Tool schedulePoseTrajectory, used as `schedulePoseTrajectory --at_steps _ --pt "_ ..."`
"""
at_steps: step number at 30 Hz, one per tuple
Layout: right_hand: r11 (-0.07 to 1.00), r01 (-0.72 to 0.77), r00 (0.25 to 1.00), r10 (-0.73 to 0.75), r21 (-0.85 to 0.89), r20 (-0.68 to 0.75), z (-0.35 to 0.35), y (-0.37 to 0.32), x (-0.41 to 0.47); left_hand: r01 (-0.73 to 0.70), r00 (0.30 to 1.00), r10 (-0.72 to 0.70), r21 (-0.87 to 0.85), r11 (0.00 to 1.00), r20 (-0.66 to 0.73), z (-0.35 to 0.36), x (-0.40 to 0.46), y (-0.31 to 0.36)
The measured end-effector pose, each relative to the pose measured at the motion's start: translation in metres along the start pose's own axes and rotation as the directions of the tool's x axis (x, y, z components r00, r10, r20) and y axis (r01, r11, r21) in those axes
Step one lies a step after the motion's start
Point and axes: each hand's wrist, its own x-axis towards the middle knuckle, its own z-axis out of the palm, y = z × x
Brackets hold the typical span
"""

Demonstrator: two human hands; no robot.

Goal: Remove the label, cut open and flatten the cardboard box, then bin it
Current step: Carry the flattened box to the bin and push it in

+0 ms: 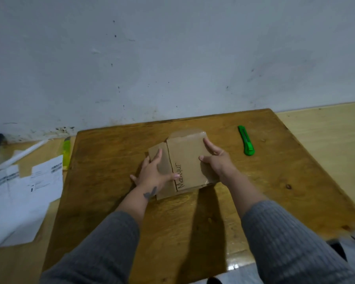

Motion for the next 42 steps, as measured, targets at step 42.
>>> schedulePoseTrajectory --at_steps 42 --pt "0.935 -0.084 0.652 0.313 0.344 -0.691 -0.62 0.285 -0.18 -0.566 0.604 0.362 0.062 0.822 0.71 0.559 -0.206 0.359"
